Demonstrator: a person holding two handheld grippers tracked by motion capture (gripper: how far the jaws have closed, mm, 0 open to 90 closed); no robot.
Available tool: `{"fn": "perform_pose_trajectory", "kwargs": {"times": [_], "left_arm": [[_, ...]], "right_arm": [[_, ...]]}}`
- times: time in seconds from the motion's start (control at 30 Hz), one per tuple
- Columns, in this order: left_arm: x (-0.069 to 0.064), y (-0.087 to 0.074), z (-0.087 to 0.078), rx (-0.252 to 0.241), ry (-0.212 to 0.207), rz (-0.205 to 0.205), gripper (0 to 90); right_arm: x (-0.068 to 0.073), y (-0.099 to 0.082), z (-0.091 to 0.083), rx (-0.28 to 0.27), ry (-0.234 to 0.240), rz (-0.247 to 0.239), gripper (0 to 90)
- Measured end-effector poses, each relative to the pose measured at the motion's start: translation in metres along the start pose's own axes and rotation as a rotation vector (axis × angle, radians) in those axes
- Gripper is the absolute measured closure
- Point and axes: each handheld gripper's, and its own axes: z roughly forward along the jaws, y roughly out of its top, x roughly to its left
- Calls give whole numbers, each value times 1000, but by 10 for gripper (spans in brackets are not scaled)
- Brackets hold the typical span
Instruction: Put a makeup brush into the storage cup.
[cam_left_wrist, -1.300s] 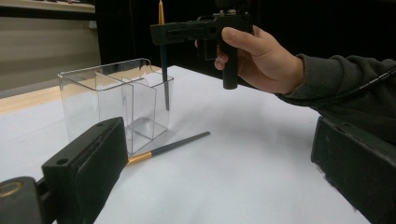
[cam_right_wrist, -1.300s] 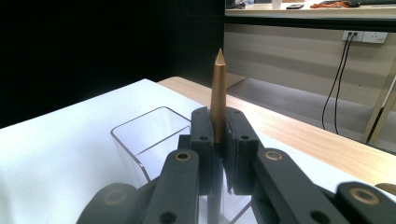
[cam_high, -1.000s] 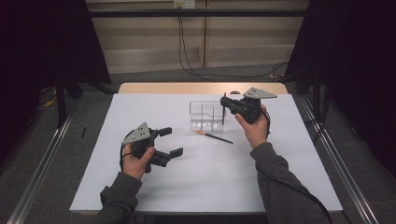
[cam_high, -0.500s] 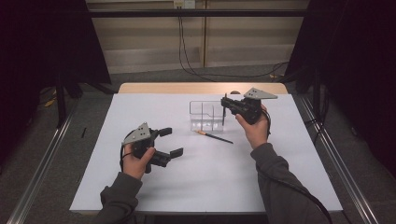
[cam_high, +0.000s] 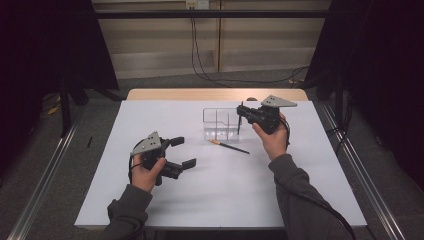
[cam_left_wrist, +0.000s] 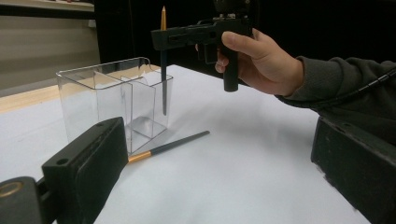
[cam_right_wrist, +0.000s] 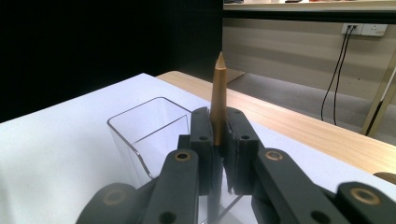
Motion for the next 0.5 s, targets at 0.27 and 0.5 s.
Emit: {"fn": "perform_pose_trajectory", "kwargs": {"times": [0.27,0.5], "left_arm": [[-1,0,0,1,14,-6,37],[-1,1,0,8,15,-2,37]], "right_arm": [[2,1,2,24,-5,-4,565],[3,3,-1,13,-17,-12,421]]}}
